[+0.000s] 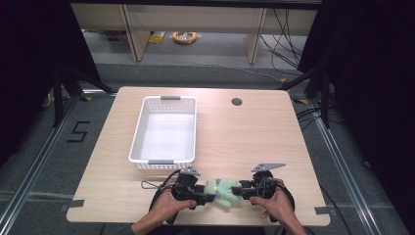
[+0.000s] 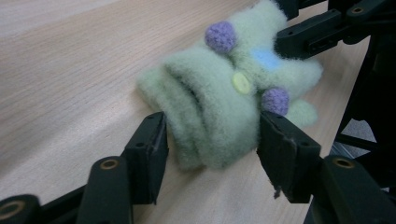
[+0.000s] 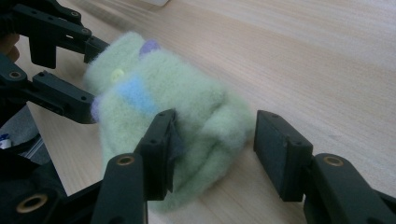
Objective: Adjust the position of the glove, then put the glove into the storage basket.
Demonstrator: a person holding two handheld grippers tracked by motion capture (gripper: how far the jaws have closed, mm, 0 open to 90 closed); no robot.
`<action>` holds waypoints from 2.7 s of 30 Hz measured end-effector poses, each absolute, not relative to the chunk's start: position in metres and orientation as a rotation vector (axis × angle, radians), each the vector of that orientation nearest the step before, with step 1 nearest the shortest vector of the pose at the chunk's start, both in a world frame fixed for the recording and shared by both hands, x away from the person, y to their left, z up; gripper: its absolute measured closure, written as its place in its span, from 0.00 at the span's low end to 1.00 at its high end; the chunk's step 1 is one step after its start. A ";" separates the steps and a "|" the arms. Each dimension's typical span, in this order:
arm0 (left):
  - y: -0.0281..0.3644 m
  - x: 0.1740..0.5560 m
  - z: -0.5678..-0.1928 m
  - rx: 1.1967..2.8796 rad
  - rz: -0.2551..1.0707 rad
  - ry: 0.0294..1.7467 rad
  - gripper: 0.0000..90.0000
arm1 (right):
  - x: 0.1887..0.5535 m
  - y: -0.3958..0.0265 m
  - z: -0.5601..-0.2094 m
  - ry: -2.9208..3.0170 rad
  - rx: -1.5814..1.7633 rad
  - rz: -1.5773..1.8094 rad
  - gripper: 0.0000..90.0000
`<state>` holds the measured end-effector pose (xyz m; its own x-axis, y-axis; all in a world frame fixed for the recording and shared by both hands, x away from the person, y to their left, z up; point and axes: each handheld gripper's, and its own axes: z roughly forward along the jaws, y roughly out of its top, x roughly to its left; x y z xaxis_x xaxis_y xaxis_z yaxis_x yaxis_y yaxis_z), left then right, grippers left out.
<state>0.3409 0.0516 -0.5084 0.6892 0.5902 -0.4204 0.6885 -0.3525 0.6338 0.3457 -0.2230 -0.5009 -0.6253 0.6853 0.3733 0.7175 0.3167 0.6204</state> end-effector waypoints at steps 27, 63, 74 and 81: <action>0.055 0.338 -0.503 2.073 -0.091 0.862 0.81 | 0.347 -0.219 -0.501 -2.473 -1.233 -1.286 0.79; 0.078 0.336 -0.472 2.011 -0.024 0.828 0.81 | 0.346 -0.196 -0.442 -2.567 -1.118 -1.300 0.80; 0.086 0.341 -0.453 1.987 0.003 0.819 0.81 | 0.354 -0.187 -0.420 -2.613 -1.078 -1.323 0.80; 0.095 0.347 -0.441 1.976 0.030 0.836 0.81 | 0.363 -0.180 -0.406 -2.626 -1.056 -1.337 0.80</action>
